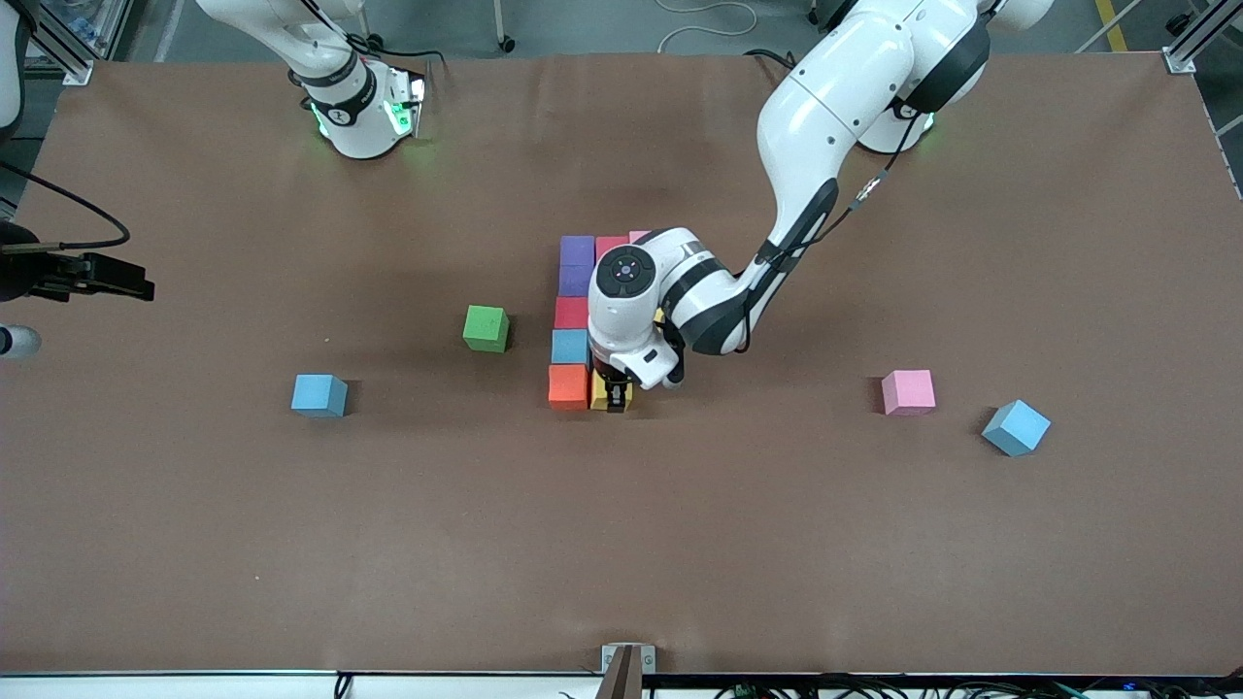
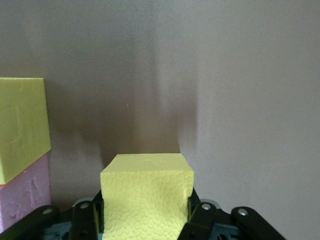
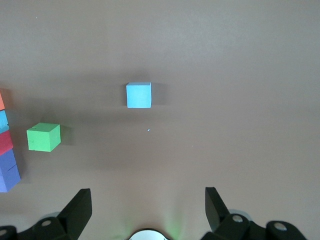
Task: Arrange 11 blocks into digit 3
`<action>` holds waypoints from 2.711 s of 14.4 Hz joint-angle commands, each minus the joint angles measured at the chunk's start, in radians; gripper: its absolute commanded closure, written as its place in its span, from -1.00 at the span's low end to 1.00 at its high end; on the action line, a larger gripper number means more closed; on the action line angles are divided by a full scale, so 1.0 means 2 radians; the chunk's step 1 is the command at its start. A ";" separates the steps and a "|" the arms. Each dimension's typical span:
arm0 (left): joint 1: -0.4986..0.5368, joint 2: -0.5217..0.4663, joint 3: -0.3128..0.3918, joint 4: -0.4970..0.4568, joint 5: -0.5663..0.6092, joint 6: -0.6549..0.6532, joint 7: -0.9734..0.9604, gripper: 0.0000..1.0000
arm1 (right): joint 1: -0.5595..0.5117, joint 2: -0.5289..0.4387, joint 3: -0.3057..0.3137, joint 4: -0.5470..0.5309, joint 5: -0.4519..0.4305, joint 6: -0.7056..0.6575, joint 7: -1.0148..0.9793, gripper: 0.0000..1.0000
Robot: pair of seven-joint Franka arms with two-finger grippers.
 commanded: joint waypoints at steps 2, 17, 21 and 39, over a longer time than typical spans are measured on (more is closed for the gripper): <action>-0.007 0.006 0.004 0.007 0.008 -0.004 -0.007 0.50 | -0.024 -0.047 0.016 -0.057 0.009 0.037 0.000 -1.00; -0.007 0.003 0.005 0.008 0.010 -0.010 -0.006 0.47 | -0.023 -0.060 0.015 -0.059 0.006 0.021 0.002 -1.00; -0.007 0.000 0.005 0.009 0.011 -0.012 -0.008 0.47 | -0.015 -0.065 0.016 -0.065 0.003 0.020 0.002 -1.00; -0.006 0.004 0.005 0.011 0.011 -0.012 -0.007 0.08 | -0.015 -0.166 0.017 -0.140 0.003 0.055 -0.005 -1.00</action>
